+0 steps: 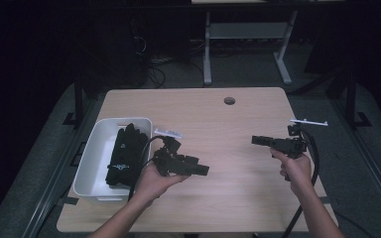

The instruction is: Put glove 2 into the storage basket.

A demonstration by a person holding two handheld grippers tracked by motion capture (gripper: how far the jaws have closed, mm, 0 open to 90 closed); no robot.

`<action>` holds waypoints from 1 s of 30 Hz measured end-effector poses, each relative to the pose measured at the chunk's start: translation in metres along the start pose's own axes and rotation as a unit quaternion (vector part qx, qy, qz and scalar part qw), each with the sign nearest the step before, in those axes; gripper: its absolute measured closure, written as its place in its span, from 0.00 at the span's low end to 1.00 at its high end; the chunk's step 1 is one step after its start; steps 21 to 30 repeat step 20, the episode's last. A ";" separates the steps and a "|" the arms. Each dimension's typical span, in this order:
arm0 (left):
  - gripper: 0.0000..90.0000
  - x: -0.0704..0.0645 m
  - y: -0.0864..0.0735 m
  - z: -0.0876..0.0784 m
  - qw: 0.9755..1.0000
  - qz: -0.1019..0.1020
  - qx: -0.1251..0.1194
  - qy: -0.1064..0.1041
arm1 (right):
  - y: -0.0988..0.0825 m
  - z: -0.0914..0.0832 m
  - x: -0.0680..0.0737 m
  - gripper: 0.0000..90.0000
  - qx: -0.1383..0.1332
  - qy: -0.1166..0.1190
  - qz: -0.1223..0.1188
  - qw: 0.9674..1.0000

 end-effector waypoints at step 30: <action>0.32 -0.005 -0.004 0.025 1.000 0.008 0.016 -0.005 | -0.017 -0.020 -0.019 0.38 -0.006 -0.008 0.014 1.000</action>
Point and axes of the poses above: each handheld gripper's, and its own axes: z roughly forward along the jaws, y roughly out of its top, x roughly to its left, the point moved 4 cm from there along z, roughly forward along the jaws, and after that the axes turned 3 degrees about -y, right-handed, at the moved point
